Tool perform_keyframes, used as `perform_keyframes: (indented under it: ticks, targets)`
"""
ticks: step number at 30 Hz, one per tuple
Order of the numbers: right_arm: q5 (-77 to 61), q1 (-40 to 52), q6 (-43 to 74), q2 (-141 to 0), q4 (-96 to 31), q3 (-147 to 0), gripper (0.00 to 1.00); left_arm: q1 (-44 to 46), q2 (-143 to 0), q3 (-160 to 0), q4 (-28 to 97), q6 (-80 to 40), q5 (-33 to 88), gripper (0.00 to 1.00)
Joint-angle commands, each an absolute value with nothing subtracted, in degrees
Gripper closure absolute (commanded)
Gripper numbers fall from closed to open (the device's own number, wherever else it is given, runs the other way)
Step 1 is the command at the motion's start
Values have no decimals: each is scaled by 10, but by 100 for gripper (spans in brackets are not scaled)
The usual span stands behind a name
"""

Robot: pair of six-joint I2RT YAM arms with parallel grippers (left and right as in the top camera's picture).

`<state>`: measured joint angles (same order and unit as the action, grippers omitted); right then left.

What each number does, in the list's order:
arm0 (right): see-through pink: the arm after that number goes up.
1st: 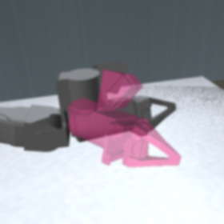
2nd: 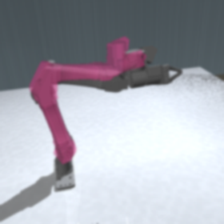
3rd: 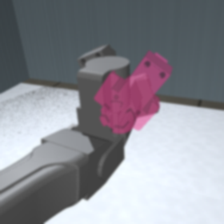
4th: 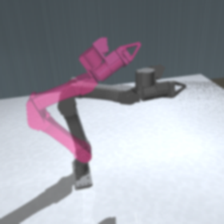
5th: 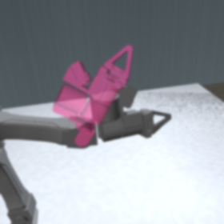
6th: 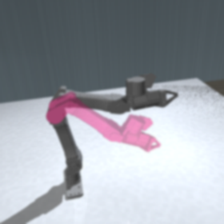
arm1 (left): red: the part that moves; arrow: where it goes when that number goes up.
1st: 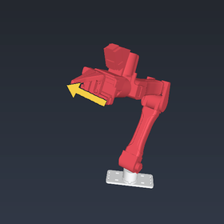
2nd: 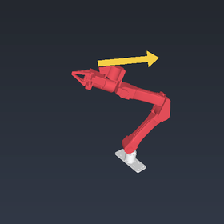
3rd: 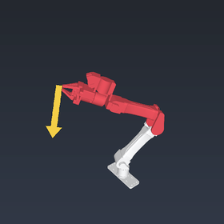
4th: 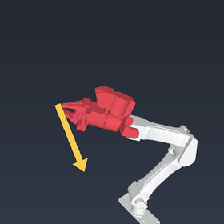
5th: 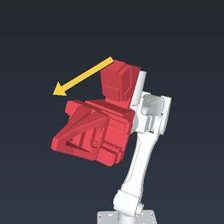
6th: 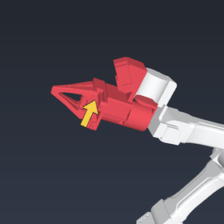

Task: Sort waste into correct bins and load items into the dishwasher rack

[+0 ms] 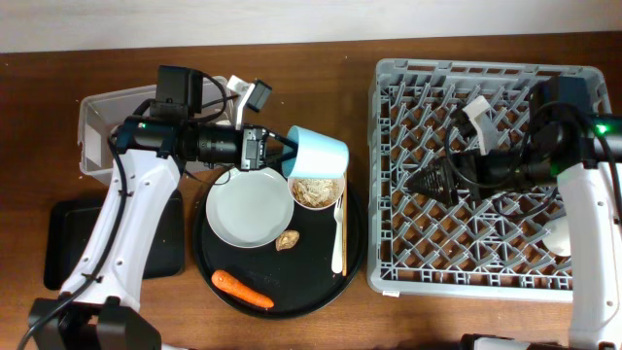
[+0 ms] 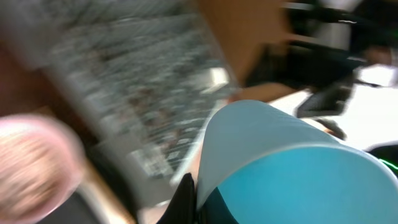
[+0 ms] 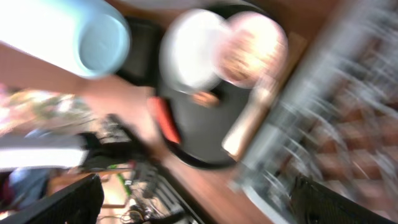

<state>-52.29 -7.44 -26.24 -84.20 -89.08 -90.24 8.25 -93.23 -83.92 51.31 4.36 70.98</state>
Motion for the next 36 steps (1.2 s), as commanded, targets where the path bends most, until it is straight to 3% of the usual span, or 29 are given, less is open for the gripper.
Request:
perform_keyframes:
  ticks: [1, 7, 14, 20, 30, 33, 36]
  targets:
    - [-705, -70, -396, -841, -889, -875, 2, 85, -927, -845, 495, 100, 883, 100]
    - [-794, -11, -477, -843, -887, -844, 2, 100, -927, -845, 489, 100, 882, 100]
    - [-824, 83, -475, -843, -817, -844, 2, 137, -927, -845, 488, 99, 831, 100]
    - [-830, 91, -476, -844, -805, -844, 0, 156, -927, -845, 488, 99, 815, 100]
    - [-829, 91, -476, -844, -805, -844, 34, 180, -927, -845, 488, 97, 792, 100]
    - [-827, 91, -476, -844, -805, -844, 41, 180, -927, -845, 489, 95, 792, 99]
    - [-819, 91, -475, -844, -805, -844, 44, 180, -927, -845, 489, 95, 789, 88]
